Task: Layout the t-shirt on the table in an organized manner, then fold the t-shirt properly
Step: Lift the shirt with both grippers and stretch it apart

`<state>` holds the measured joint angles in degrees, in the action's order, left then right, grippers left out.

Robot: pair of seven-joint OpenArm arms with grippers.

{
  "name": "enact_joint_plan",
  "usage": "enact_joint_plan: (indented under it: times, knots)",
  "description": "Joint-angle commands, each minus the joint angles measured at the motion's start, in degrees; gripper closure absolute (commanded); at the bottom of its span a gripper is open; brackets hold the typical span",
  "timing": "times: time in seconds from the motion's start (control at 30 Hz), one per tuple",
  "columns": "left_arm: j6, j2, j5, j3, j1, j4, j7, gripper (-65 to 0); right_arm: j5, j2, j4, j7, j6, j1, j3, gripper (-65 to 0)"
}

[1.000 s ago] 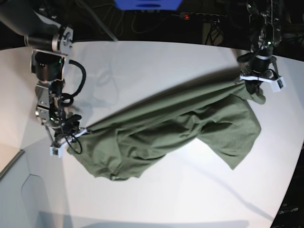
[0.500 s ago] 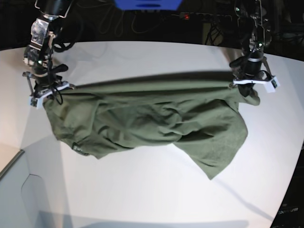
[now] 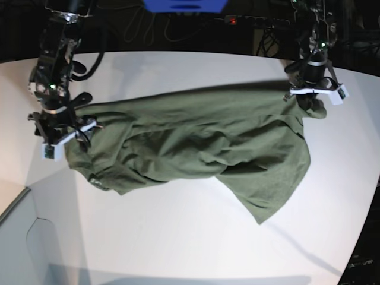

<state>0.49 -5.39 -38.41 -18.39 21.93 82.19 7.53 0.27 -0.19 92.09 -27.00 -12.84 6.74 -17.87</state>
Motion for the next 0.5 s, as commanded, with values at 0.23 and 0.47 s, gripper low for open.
enact_joint_plan:
  times: [0.23, 0.47]
  knots:
    - [-0.27, -0.46, 0.04, -0.29, -0.26, 1.10, -1.16, -0.1, -0.23, 4.89, -14.34, 1.11, 0.05, -8.63, 6.75, -42.6]
    - [-0.27, -0.46, 0.04, -0.29, -0.44, 1.10, -1.16, -0.1, -0.23, 6.38, -20.49, 1.47, 0.05, -11.71, 6.75, -41.8]
